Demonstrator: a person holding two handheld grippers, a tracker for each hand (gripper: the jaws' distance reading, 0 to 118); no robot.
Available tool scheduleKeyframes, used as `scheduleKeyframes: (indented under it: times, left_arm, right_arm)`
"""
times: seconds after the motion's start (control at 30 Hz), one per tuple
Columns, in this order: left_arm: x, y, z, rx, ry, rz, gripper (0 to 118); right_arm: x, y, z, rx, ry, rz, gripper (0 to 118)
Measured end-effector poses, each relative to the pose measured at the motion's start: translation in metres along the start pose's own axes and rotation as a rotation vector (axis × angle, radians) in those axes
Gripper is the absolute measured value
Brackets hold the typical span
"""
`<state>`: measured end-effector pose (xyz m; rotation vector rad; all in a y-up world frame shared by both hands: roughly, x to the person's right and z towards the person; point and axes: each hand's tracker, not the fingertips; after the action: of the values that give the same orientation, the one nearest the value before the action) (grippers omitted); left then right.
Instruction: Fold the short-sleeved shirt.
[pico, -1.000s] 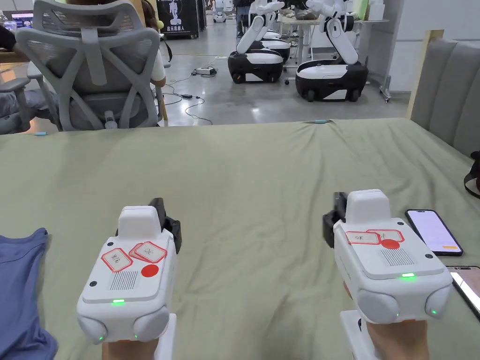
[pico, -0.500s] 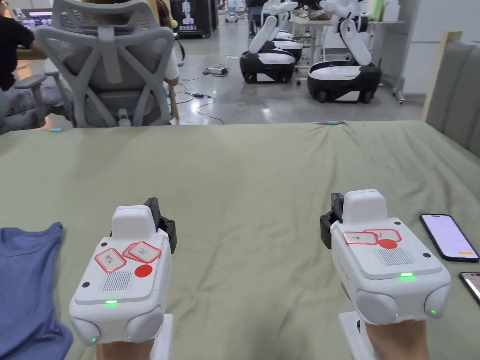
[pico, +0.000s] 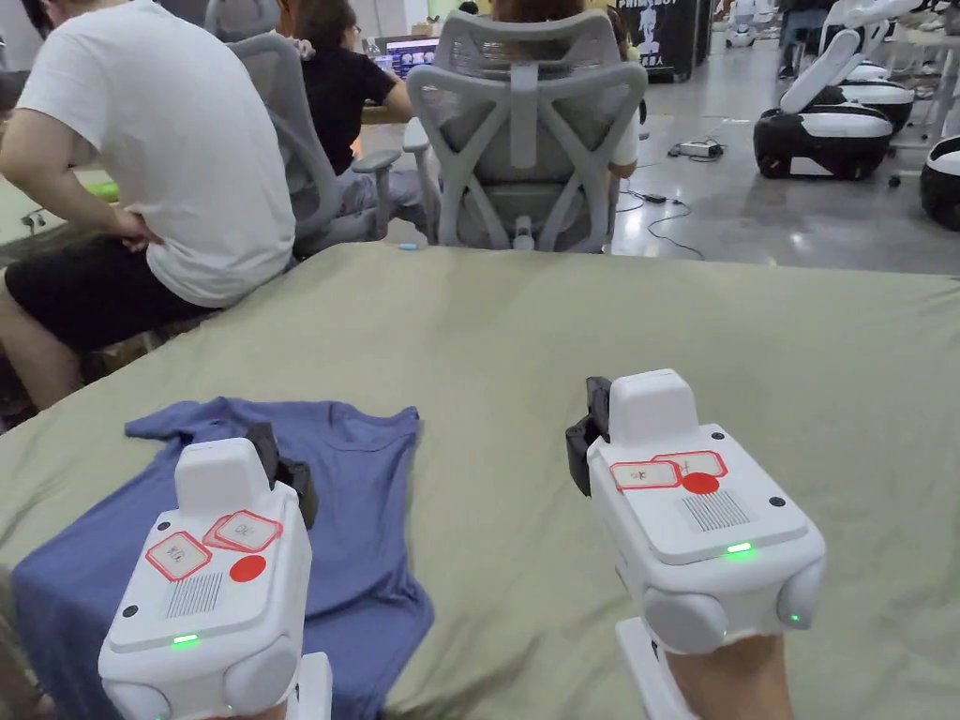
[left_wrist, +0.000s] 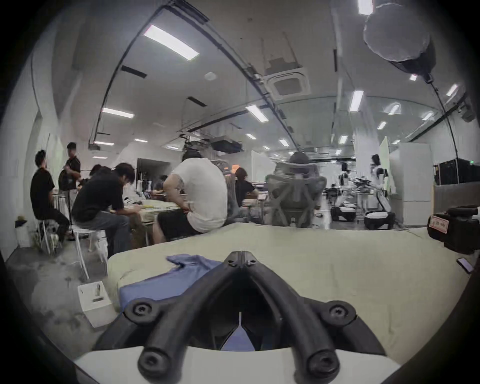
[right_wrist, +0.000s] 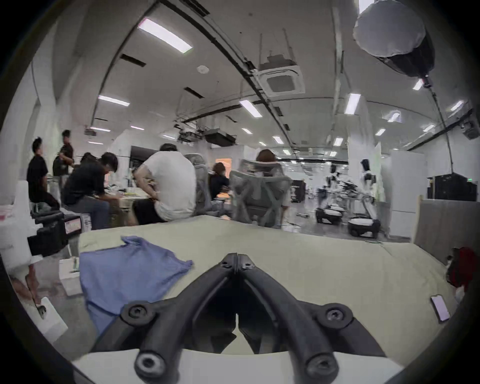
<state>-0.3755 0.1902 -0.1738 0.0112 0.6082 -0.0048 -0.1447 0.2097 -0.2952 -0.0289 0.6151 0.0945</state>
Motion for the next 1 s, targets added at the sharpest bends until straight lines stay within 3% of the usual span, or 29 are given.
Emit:
scheduleKeyframes:
  times: [0.2,0.37,0.4,0.5,0.53,0.6,0.73,0.87,0.9,0.97,1.0]
  left_arm:
    - [-0.006,-0.009,-0.013,-0.064,-0.025,-0.021,0]
    - [-0.012,-0.003,-0.085,-0.340,-0.118,-0.030,4]
    - [-0.015,-0.002,-0.105,-0.385,-0.146,0.008,17]
    - [-0.022,-0.004,-0.167,-0.521,-0.184,0.029,103]
    - [-0.021,-0.010,-0.191,-0.577,-0.179,-0.029,118]
    - [-0.017,-0.021,-0.219,-0.578,-0.190,-0.089,111]
    - [-0.024,-0.057,-0.276,-0.824,-0.263,0.089,109]
    - [-0.014,-0.088,-0.305,-0.839,-0.229,-0.070,105]
    - [-0.011,-0.096,-0.310,-0.866,-0.215,-0.103,102]
    - [-0.009,-0.110,-0.314,-0.907,-0.220,-0.100,79]
    - [-0.010,-0.110,-0.315,-0.879,-0.223,-0.085,80]
  right_arm:
    - [-0.019,0.003,-0.010,-0.007,0.040,0.012,0]
    - [-0.021,-0.003,-0.018,-0.033,0.046,0.016,0]
    - [-0.021,-0.005,-0.021,-0.041,0.050,0.017,0]
    - [-0.025,-0.014,-0.025,-0.060,0.051,0.026,0]
    - [-0.027,-0.018,-0.029,-0.067,0.055,0.031,0]
    - [-0.031,-0.025,-0.038,-0.084,0.065,0.043,0]
    - [-0.032,-0.040,-0.064,-0.117,0.088,0.043,0]
    - [-0.030,-0.049,-0.083,-0.150,0.089,0.057,0]
    - [-0.028,-0.052,-0.087,-0.155,0.083,0.058,0]
    - [-0.024,-0.056,-0.096,-0.174,0.071,0.053,0]
    - [-0.022,-0.058,-0.099,-0.183,0.062,0.053,0]
